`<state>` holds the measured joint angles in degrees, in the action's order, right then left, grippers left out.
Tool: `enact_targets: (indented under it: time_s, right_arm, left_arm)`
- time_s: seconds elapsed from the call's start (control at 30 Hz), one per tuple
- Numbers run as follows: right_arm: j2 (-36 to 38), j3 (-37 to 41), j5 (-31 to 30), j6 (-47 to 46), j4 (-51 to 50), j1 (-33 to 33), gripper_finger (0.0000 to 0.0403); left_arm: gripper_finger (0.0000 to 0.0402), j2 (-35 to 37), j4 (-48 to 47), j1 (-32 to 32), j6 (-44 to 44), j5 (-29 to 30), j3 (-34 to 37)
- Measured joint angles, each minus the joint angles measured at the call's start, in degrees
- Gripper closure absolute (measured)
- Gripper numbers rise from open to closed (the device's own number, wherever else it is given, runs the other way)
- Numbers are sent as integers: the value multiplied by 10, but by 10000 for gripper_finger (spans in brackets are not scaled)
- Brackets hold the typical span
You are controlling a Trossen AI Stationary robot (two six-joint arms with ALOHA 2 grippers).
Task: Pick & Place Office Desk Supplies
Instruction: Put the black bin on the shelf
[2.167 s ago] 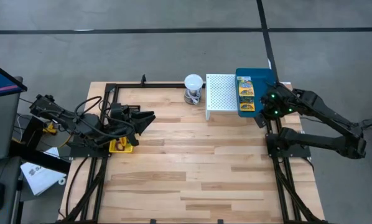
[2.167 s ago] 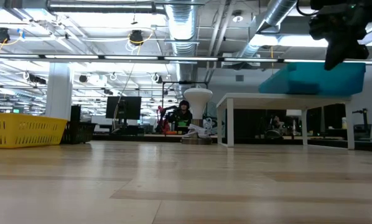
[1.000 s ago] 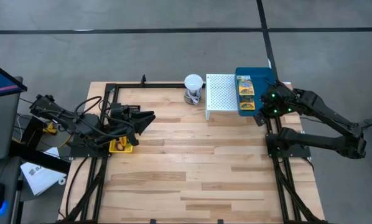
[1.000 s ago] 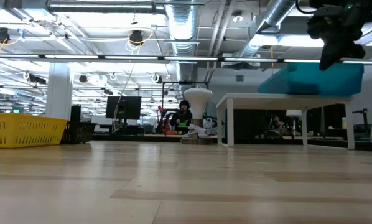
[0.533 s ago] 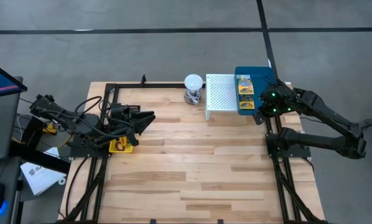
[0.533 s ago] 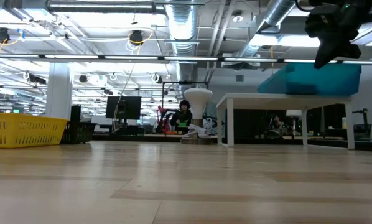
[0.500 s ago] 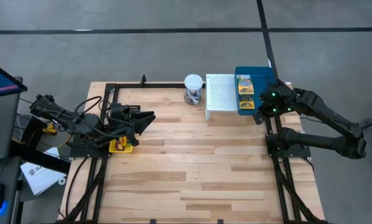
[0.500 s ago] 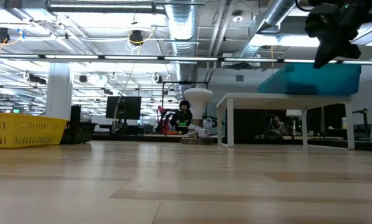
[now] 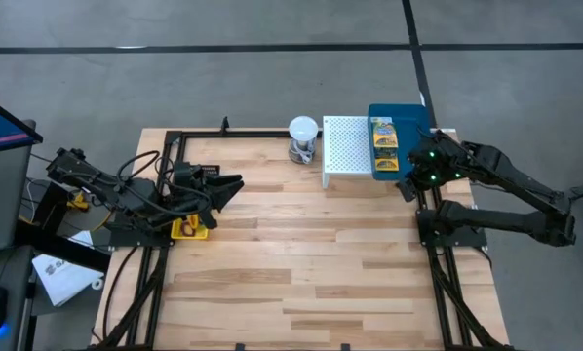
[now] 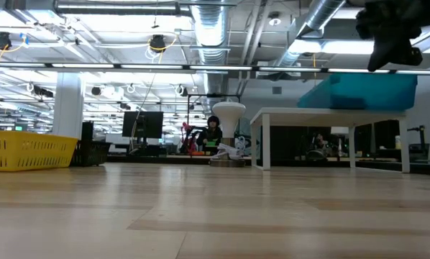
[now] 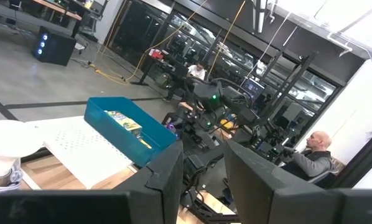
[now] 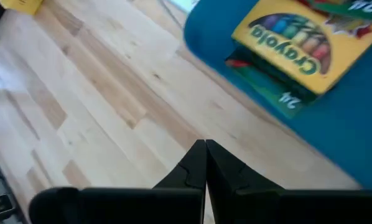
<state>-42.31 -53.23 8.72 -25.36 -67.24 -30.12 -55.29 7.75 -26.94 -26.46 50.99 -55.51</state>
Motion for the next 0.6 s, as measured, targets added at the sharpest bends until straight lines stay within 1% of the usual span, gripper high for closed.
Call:
enact_targets:
  time_s: [0.13,0.23,0.3,0.37,0.47,0.53,0.6]
  right_arm:
    - [19,0,10,-33,7,32,403]
    - [41,0,59,-76,30,56,396]
    - [60,0,84,-115,60,73,383]
    - [81,0,94,-154,95,93,365]
    - [101,-1,92,-205,155,123,335]
    - [109,-1,77,-229,187,137,315]
    - [120,0,62,-245,209,146,297]
  left_arm:
    - [289,0,0,0,0,-8,0]
    - [289,0,-6,0,-8,-47,0]
    - [289,0,-34,0,-38,-84,-1]
    - [289,0,-82,-1,-94,-127,-1]
    - [289,-20,-161,-12,-214,-206,-1]
    - [289,-48,-216,-32,-306,-283,-1]
    - [289,-83,-246,-58,-371,-365,-1]
